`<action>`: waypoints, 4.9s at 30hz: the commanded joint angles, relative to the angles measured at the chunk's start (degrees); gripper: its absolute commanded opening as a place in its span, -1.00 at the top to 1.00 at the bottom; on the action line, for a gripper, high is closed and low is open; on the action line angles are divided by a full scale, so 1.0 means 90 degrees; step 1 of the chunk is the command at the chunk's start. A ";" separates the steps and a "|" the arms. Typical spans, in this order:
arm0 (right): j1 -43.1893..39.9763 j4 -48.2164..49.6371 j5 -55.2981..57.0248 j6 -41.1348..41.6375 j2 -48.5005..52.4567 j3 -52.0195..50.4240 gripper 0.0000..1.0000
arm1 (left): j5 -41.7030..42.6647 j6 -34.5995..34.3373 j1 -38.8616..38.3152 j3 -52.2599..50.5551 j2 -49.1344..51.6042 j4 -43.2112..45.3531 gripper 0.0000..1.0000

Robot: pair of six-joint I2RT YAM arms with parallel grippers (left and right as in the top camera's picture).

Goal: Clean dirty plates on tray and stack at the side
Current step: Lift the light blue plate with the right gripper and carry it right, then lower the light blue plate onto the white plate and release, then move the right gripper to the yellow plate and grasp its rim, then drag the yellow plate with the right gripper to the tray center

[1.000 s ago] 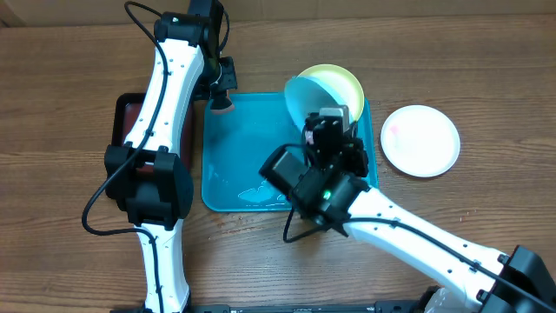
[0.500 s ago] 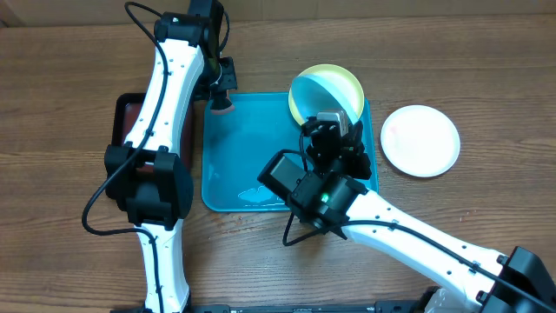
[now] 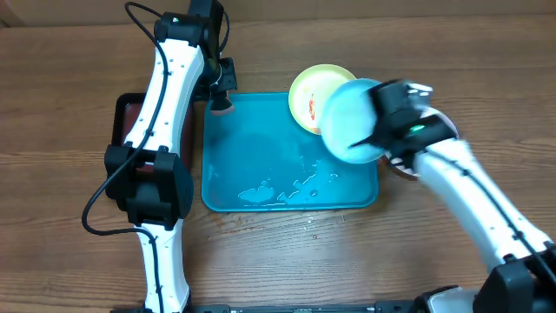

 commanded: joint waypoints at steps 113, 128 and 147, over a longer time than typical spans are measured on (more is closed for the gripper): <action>0.0682 0.1957 -0.2749 0.0952 0.3189 0.1103 0.63 | 0.0063 0.0095 -0.0090 -0.0243 0.0012 -0.0049 0.92; 0.1571 0.0668 -0.3650 0.0835 0.3189 0.1103 0.64 | 0.0063 0.0095 -0.0090 -0.0243 0.0012 -0.0039 0.92; 0.0933 0.1231 -0.3694 -0.1649 0.3206 0.1625 0.07 | 0.0061 0.0097 -0.0090 -0.0243 0.0012 -0.0029 0.92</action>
